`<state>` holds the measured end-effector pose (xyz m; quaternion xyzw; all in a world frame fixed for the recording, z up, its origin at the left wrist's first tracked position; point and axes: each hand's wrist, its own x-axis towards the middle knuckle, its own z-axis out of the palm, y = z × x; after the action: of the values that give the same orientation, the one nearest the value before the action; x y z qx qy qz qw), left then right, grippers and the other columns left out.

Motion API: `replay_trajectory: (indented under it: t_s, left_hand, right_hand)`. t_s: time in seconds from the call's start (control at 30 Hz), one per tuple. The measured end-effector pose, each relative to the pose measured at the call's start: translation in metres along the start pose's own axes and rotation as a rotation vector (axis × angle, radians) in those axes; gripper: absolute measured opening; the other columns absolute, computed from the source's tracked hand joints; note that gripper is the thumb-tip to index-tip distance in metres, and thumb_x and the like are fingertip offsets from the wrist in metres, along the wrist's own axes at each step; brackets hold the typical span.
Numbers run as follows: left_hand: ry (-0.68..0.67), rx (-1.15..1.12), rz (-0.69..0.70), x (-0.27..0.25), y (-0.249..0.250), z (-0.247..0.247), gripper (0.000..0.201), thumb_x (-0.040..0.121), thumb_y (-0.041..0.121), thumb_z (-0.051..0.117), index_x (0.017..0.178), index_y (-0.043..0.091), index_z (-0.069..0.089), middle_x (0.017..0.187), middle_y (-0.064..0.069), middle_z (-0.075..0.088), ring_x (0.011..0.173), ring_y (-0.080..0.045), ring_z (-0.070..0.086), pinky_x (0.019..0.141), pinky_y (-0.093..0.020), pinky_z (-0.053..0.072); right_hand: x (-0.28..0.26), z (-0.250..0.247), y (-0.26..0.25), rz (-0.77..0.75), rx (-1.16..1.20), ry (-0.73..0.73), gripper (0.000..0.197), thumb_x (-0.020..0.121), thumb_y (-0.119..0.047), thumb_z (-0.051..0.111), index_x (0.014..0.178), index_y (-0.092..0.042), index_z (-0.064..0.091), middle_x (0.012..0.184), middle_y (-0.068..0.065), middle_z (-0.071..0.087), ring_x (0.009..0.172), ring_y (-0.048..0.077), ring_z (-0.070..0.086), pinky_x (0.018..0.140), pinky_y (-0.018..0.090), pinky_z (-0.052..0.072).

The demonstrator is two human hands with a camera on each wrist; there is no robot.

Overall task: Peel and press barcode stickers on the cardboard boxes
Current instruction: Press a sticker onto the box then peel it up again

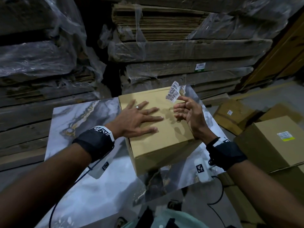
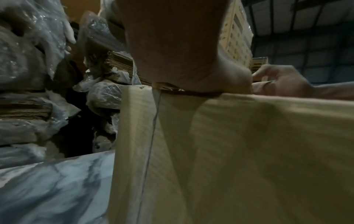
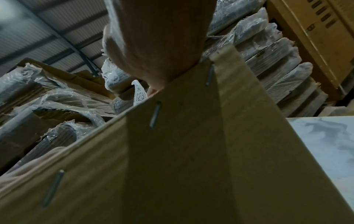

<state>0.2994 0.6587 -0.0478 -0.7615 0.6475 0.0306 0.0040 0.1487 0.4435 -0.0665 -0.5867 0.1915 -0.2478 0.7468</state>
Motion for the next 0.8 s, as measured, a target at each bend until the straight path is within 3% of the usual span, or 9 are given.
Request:
replay_trajectory:
  t_s: [0.1, 0.17, 0.27, 0.4, 0.5, 0.63, 0.7, 0.8]
  left_hand:
    - [0.002, 0.024, -0.135, 0.005, 0.004, -0.002, 0.070, 0.087, 0.086, 0.011, 0.152, 0.060, 0.018, 0.167, 0.016, 0.015, 0.156, -0.027, 0.011, 0.117, -0.068, 0.005]
    - [0.006, 0.019, -0.181, 0.004, 0.017, 0.002, 0.082, 0.083, 0.091, 0.011, 0.155, 0.053, 0.019, 0.168, 0.013, 0.015, 0.155, -0.029, 0.012, 0.116, -0.070, 0.005]
    - [0.029, -0.011, -0.140, 0.001, 0.037, 0.011, 0.093, 0.082, 0.092, 0.015, 0.159, 0.039, 0.019, 0.168, 0.009, 0.014, 0.155, -0.032, 0.011, 0.118, -0.068, 0.007]
    - [0.018, -0.053, 0.057, 0.000, 0.035, 0.014, 0.080, 0.091, 0.082, 0.021, 0.159, 0.041, 0.018, 0.169, 0.011, 0.010, 0.156, -0.027, 0.004, 0.123, -0.059, 0.004]
    - [0.020, -0.014, 0.020, 0.004, 0.013, 0.010, 0.075, 0.090, 0.084, 0.018, 0.157, 0.050, 0.016, 0.168, 0.016, 0.010, 0.156, -0.021, 0.007, 0.123, -0.056, 0.005]
    - [0.021, -0.011, -0.158, 0.011, -0.002, 0.007, 0.075, 0.088, 0.085, 0.014, 0.156, 0.053, 0.013, 0.168, 0.013, 0.010, 0.156, -0.025, 0.007, 0.122, -0.059, 0.004]
    - [0.016, -0.022, -0.144, 0.010, 0.009, 0.009, 0.079, 0.088, 0.085, 0.015, 0.158, 0.048, 0.015, 0.169, 0.010, 0.010, 0.156, -0.030, 0.006, 0.122, -0.059, 0.005]
    - [0.009, -0.053, -0.015, 0.003, 0.025, 0.012, 0.076, 0.093, 0.080, 0.019, 0.159, 0.043, 0.019, 0.168, 0.012, 0.008, 0.156, -0.030, 0.004, 0.123, -0.059, 0.003]
  right_hand:
    - [-0.001, -0.002, 0.000, -0.003, 0.008, 0.017, 0.048, 0.089, -0.029, 0.042, 0.126, -0.004, 0.060, 0.085, 0.014, 0.068, 0.073, 0.021, 0.063, 0.065, 0.030, 0.054]
    - [-0.001, -0.003, -0.001, 0.002, 0.046, 0.027, 0.049, 0.089, -0.029, 0.042, 0.126, -0.003, 0.060, 0.086, 0.013, 0.068, 0.071, 0.019, 0.062, 0.063, 0.028, 0.053]
    - [-0.002, -0.001, -0.005, 0.050, 0.154, 0.025, 0.052, 0.085, -0.033, 0.044, 0.125, -0.004, 0.060, 0.102, 0.016, 0.070, 0.085, 0.022, 0.069, 0.072, 0.030, 0.057]
    - [-0.003, 0.000, -0.009, 0.100, 0.231, -0.007, 0.056, 0.087, -0.037, 0.044, 0.127, -0.002, 0.059, 0.116, 0.023, 0.072, 0.108, 0.034, 0.071, 0.085, 0.034, 0.059]
    - [-0.004, -0.003, -0.008, 0.105, 0.244, -0.016, 0.053, 0.094, -0.035, 0.040, 0.130, -0.001, 0.058, 0.118, 0.024, 0.072, 0.116, 0.040, 0.067, 0.090, 0.037, 0.059]
    - [-0.005, -0.004, -0.009, 0.104, 0.251, 0.002, 0.053, 0.091, -0.036, 0.042, 0.128, -0.002, 0.059, 0.118, 0.026, 0.071, 0.114, 0.040, 0.068, 0.090, 0.037, 0.059]
    - [-0.006, -0.002, -0.010, 0.112, 0.265, 0.010, 0.053, 0.087, -0.037, 0.045, 0.125, -0.003, 0.060, 0.115, 0.026, 0.072, 0.112, 0.038, 0.070, 0.090, 0.037, 0.059]
    - [-0.003, 0.000, -0.010, 0.105, 0.288, 0.023, 0.051, 0.085, -0.036, 0.045, 0.121, -0.003, 0.061, 0.111, 0.024, 0.073, 0.109, 0.037, 0.071, 0.095, 0.042, 0.059]
